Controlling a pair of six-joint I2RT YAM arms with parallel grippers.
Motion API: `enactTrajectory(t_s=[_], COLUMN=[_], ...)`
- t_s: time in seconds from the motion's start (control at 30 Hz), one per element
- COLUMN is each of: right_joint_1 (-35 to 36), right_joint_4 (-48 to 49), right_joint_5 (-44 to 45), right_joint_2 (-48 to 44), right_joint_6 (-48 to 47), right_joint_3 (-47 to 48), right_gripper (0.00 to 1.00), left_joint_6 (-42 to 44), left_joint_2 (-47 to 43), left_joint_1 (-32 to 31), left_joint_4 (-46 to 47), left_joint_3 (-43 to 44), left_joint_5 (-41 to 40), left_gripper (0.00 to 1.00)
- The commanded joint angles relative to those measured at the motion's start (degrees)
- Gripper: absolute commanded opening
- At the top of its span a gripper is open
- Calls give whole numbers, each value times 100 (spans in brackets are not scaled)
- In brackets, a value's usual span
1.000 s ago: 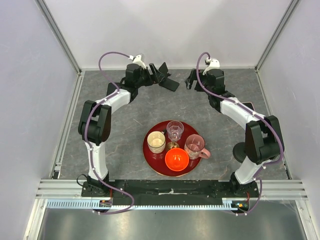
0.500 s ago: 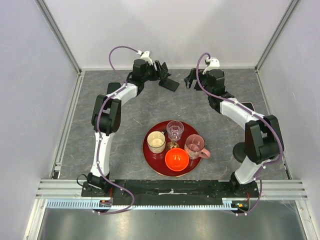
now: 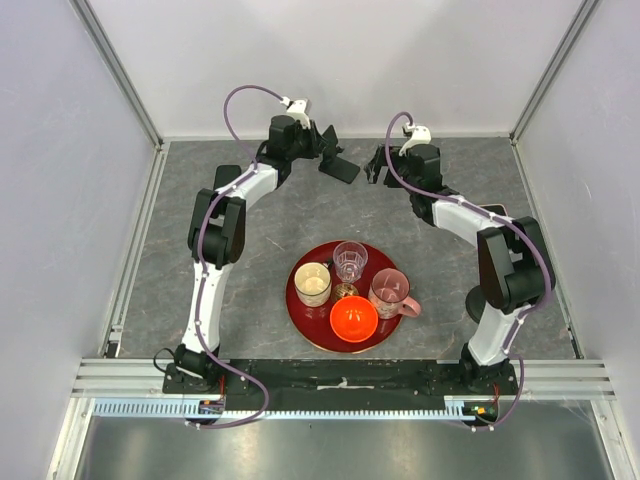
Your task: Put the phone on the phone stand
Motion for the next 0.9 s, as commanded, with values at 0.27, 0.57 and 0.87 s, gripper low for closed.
enactTrajectory(t_s=[0.27,0.57,0.87], right_joint_1=[-23,-5,-5], right_joint_4=[294,277,505], right_joint_5=[-492,-1774,-2531], right_joint_2=[385,289,245], right_joint_6=[-52,-1123,-1379], right_joint_3=[384,209,15], right_gripper=[98,98,98], left_joint_6=[1174,2791,4416], left_joint_2=[-907,-1225,-848], left_joint_1=[160,160,160], left_joint_4=[205,-1209,-3806], left_joint_3=[-981,-1027,308], left_joint_5=[3045,4333,4905], left_gripper=[2,2,2])
